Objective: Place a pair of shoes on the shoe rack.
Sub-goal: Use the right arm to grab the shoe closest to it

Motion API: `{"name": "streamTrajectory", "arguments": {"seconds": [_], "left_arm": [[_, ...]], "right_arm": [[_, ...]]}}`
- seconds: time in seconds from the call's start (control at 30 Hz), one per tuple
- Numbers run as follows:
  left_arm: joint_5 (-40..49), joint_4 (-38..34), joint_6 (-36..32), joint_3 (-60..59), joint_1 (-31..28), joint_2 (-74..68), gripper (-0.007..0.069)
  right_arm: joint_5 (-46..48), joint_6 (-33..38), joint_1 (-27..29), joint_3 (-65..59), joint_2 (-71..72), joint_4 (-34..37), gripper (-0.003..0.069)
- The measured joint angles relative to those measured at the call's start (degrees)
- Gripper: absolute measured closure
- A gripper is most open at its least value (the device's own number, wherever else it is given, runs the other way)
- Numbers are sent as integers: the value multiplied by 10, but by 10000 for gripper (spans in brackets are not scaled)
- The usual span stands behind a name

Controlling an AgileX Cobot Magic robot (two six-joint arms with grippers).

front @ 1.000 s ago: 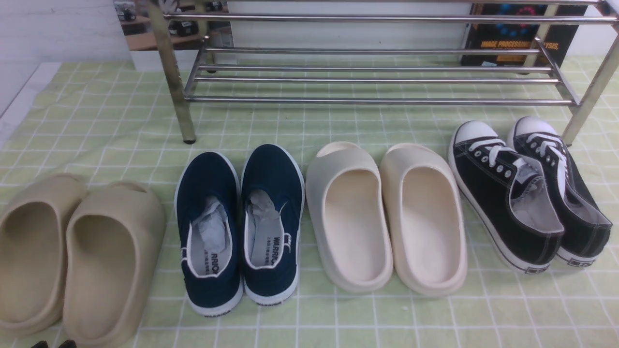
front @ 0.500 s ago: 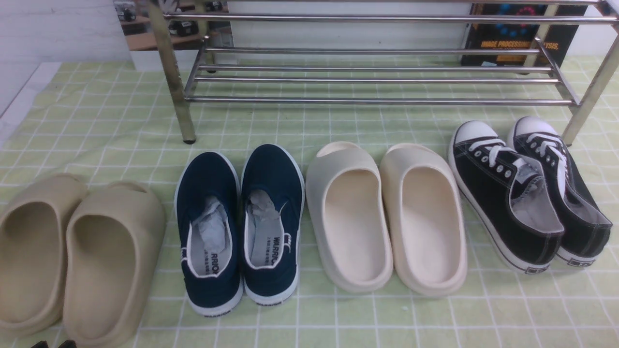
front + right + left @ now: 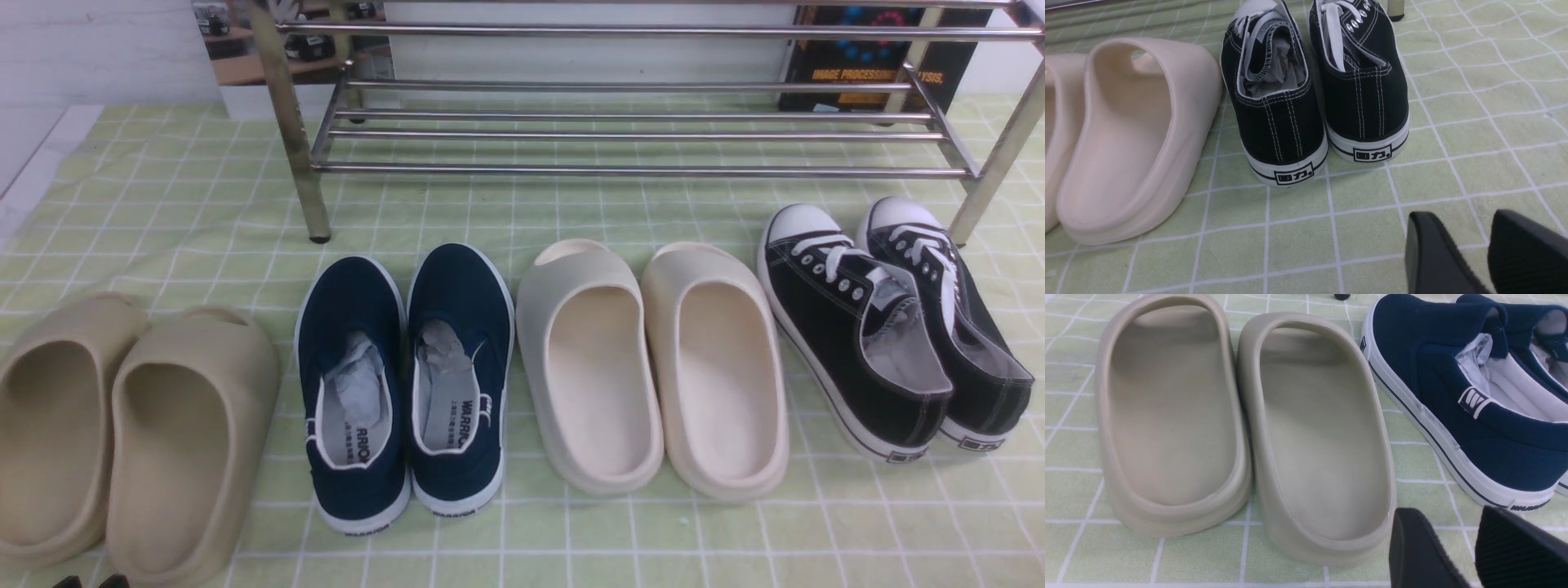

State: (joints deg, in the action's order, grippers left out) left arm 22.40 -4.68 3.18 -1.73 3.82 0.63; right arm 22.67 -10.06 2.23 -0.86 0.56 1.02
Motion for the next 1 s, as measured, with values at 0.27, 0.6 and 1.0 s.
{"name": "streamTrajectory", "arguments": {"seconds": [0.27,0.6,1.0], "left_arm": [[0,0,0,0,0,0,384],[0,0,0,0,0,0,384],[0,0,0,0,0,0,384]], "right_arm": [[0,0,0,0,0,0,412],[0,0,0,0,0,-1,412],[-361,-5,0,-7,0,-1,412]]}}
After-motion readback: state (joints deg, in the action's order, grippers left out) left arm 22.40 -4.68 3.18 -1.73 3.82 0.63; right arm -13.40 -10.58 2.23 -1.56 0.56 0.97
